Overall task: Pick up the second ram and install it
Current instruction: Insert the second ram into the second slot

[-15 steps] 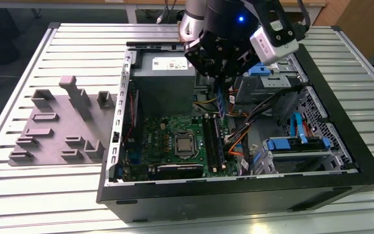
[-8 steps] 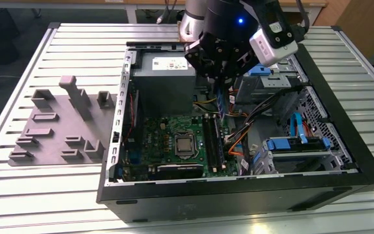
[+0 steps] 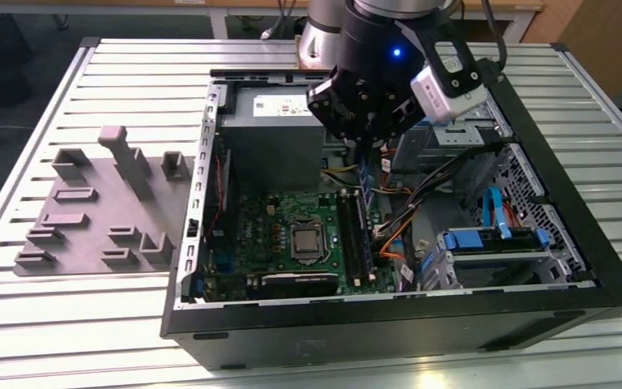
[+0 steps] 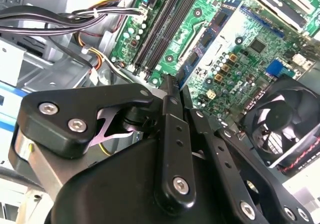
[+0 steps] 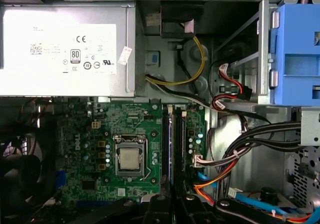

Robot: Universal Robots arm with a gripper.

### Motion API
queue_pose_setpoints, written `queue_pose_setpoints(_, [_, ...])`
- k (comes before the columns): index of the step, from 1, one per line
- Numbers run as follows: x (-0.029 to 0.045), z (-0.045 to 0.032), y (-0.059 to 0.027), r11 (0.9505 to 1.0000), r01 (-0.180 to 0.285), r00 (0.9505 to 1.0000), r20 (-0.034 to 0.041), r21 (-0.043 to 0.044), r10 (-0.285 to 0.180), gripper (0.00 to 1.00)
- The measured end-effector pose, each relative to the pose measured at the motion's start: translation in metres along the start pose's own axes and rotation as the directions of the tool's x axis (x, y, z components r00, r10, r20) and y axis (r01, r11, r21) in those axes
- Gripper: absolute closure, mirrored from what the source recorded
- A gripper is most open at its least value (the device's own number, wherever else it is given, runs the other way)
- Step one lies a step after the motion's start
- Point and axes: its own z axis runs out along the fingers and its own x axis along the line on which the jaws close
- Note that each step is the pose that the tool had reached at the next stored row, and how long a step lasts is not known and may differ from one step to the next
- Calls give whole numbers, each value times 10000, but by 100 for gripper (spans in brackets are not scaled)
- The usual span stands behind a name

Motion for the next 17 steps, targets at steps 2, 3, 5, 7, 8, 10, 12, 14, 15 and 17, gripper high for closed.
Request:
queue_pose_setpoints(2, [0, 37, 1, 10000, -5, 10000, -1, 1, 5, 86])
queue_pose_setpoints(3, [0, 55, 2, 10000, -9, 10000, -5, 1, 9, 86])
queue_pose_setpoints(5, [0, 92, 3, 10000, -14, 10000, -6, 0, 14, 86])
queue_pose_setpoints(7, [-1, 127, 5, 10000, -15, 10000, -7, -2, 15, 86])
queue_pose_setpoints(8, [0, 146, 6, 10000, -15, 10000, -7, -2, 15, 86])
queue_pose_setpoints(10, [0, 182, 7, 10000, -16, 10000, -7, -2, 16, 86])
queue_pose_setpoints(12, [0, 218, 9, 10000, -16, 10000, -7, -3, 16, 86])
queue_pose_setpoints(14, [0, 255, 11, 10000, -15, 10000, -10, -3, 15, 86])
queue_pose_setpoints(15, [0, 272, 11, 10000, -16, 10000, -11, -3, 16, 86])
queue_pose_setpoints(17, [0, 310, 12, 10000, -16, 10000, -12, -3, 16, 86])
